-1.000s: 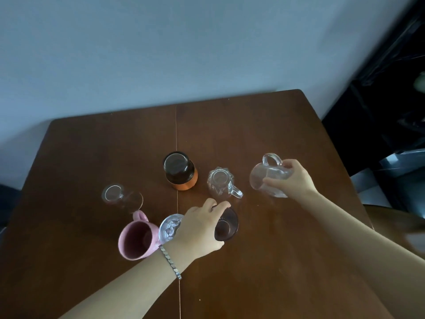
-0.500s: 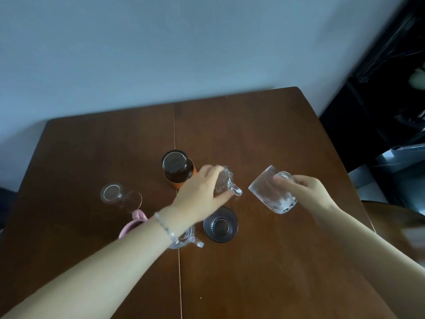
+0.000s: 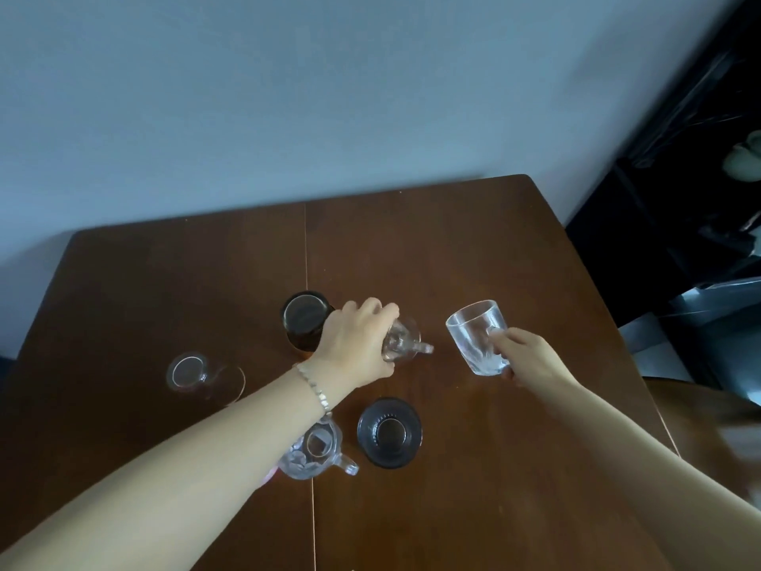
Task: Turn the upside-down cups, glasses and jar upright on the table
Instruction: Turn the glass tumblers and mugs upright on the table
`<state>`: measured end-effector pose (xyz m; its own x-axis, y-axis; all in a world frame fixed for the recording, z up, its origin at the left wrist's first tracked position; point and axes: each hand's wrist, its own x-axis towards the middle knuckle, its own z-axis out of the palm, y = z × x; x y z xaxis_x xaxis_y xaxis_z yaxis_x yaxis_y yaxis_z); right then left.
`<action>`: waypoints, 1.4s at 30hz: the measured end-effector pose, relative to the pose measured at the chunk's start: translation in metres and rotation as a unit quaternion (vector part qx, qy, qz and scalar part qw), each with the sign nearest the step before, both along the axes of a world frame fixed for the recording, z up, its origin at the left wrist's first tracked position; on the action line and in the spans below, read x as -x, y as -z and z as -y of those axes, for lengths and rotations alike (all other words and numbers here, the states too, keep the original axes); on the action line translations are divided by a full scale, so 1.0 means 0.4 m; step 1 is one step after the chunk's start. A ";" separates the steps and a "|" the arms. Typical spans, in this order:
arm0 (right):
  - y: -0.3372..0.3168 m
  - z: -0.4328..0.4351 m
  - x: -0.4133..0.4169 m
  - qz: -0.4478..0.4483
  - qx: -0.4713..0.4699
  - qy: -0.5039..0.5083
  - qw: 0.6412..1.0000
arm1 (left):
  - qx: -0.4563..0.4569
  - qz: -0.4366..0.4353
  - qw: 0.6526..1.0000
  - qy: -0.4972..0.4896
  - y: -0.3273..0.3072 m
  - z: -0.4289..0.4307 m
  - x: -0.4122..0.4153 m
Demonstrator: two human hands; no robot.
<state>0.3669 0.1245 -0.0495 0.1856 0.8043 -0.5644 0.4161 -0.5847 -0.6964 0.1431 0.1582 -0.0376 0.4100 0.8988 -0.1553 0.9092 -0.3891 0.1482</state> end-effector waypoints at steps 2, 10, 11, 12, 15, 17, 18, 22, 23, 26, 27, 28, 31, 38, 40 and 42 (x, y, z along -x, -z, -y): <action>0.026 0.009 0.012 -0.030 -0.025 0.030 0.999 | -0.012 0.130 0.988 -0.078 -0.032 0.027 0.026; 0.135 0.053 0.057 -0.121 -0.080 0.106 0.984 | 0.206 0.425 0.849 -0.237 -0.076 0.078 0.054; 0.149 0.062 0.056 -0.123 -0.075 0.108 0.984 | 0.212 0.435 0.844 -0.230 -0.076 0.078 0.055; 0.163 0.071 0.053 -0.126 -0.065 0.112 0.984 | 0.213 0.437 0.845 -0.225 -0.078 0.078 0.055; 0.186 0.090 0.040 -0.117 -0.041 0.098 0.987 | 0.214 0.445 0.841 -0.220 -0.075 0.078 0.060; 0.173 0.097 0.034 -0.066 -0.035 0.056 0.996 | 0.224 0.451 0.835 -0.221 -0.074 0.083 0.067; 0.158 0.102 0.032 -0.024 -0.037 0.036 0.998 | 0.232 0.455 0.829 -0.228 -0.075 0.087 0.073; 0.046 0.119 0.044 0.119 -0.143 0.035 0.982 | 0.279 0.453 0.805 -0.261 -0.057 0.094 0.109; 0.003 0.117 0.059 0.104 -0.170 -0.005 0.980 | 0.291 0.448 0.805 -0.258 -0.058 0.095 0.115; -0.100 0.082 0.128 -0.051 -0.102 -0.179 0.977 | 0.347 0.452 0.788 -0.232 -0.061 0.102 0.118; -0.116 0.064 0.149 -0.075 -0.079 -0.216 0.970 | 0.365 0.466 0.774 -0.226 -0.060 0.104 0.119; -0.125 0.045 0.164 -0.066 -0.074 -0.239 0.966 | 0.375 0.478 0.761 -0.225 -0.059 0.104 0.121; -0.131 -0.002 0.190 0.010 -0.095 -0.271 0.958 | 0.383 0.476 0.760 -0.222 -0.056 0.103 0.140; -0.090 -0.070 0.231 0.154 -0.122 -0.339 0.920 | 0.158 0.375 0.886 -0.224 -0.062 0.091 0.201; -0.062 -0.078 0.240 0.252 -0.138 -0.345 0.894 | 0.006 0.293 0.931 -0.218 -0.055 0.065 0.228; -0.022 -0.081 0.246 0.328 -0.145 -0.375 0.855 | -0.034 0.185 0.961 -0.204 -0.034 0.025 0.243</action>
